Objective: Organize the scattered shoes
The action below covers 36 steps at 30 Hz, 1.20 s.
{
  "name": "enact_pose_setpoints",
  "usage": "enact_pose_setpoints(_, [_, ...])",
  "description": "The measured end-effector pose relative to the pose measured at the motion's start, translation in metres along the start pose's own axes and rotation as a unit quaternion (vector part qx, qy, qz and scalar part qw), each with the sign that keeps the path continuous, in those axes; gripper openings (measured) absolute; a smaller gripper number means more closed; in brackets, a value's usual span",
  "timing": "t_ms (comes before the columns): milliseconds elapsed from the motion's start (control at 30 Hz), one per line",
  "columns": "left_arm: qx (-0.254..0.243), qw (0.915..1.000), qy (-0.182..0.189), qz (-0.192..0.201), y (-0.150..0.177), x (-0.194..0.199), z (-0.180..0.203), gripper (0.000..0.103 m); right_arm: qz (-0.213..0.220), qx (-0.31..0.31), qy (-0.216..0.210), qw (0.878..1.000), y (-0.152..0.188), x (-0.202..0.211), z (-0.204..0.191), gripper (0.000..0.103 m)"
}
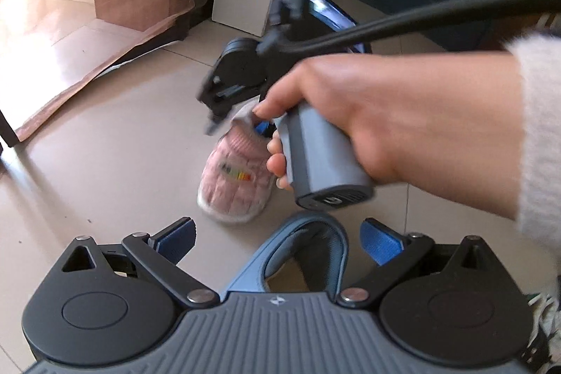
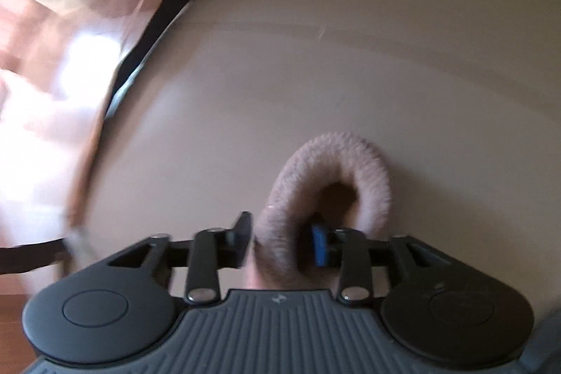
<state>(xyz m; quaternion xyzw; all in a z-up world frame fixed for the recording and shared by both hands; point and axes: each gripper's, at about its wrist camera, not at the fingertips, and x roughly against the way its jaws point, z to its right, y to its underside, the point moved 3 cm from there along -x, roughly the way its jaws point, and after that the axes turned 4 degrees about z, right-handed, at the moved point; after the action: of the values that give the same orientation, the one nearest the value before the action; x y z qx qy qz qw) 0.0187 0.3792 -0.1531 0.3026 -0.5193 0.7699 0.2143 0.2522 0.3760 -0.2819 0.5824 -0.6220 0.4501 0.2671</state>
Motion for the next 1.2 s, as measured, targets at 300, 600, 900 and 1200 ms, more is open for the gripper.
enact_pose_setpoints(300, [-0.046,0.9989,0.006,0.008,-0.017,0.041,0.008,0.103,0.096,-0.013,-0.010,0.995,-0.006,0.101,0.007,0.064])
enact_pose_setpoints(600, [-0.146,0.9887,0.024,0.025,-0.039,0.109,0.049,0.103,0.116,0.065,0.086,0.987,0.007,0.241,0.038,0.066])
enact_pose_setpoints(900, [-0.304,0.9446,0.124,-0.002,-0.096,0.120,0.144,0.103,0.137,0.023,0.131,0.982,0.084,0.438,0.122,0.094])
enact_pose_setpoints(1200, [-0.505,0.8409,0.193,-0.012,-0.131,-0.022,0.291,0.103,0.206,0.032,0.137,0.968,0.075,0.423,0.200,0.101])
